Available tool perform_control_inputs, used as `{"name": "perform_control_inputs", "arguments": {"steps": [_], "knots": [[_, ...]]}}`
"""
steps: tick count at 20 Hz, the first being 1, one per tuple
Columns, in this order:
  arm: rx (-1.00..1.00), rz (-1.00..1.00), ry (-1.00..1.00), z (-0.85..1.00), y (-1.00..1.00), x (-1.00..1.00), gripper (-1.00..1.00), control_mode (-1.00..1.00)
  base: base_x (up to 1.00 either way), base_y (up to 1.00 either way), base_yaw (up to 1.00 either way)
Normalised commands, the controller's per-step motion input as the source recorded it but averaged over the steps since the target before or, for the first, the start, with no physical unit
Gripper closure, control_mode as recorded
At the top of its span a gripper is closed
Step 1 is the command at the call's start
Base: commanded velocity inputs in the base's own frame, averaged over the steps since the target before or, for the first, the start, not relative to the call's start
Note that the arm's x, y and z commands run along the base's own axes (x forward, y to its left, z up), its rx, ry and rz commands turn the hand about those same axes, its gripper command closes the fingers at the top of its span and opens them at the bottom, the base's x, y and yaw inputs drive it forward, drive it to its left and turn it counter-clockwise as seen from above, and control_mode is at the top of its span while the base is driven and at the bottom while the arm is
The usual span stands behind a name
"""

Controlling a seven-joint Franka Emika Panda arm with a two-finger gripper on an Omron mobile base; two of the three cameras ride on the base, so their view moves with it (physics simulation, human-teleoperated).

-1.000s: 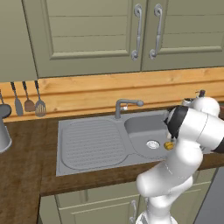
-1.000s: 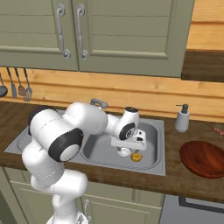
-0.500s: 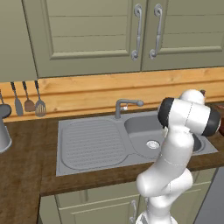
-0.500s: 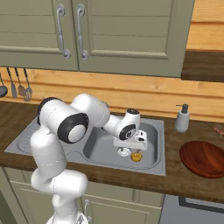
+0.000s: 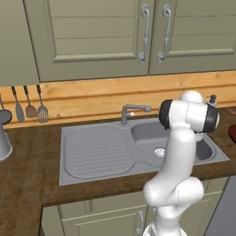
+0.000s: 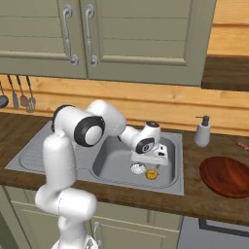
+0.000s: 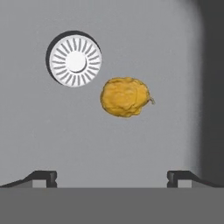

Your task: Pick the squash from the sink and place it in the bowl. Then pick the bowl and place it in the microwave. Then close the microwave door and press the start button.

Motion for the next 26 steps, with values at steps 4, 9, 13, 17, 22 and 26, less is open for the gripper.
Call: {"name": "perform_control_inputs", "arguments": {"steps": [4,9,13,17,22,26], "knots": [[0.00,0.00,0.00,-0.32,-0.08,0.12,-1.00,-1.00,0.00,0.00,0.00],[0.00,0.00,0.00,-0.38,0.00,0.09,-1.00,-1.00,0.00,0.00,0.00],[0.00,0.00,0.00,-0.31,0.00,0.19,-1.00,-1.00,0.00,0.00,0.00],[0.00,0.00,0.00,-0.26,0.00,0.23,-1.00,-1.00,0.00,0.00,0.00],[0.00,0.00,0.00,-0.18,-0.04,0.39,-1.00,-1.00,0.00,0.00,0.00],[0.00,0.00,0.00,-0.13,-0.15,0.44,-1.00,-1.00,0.00,0.00,0.00]]}}
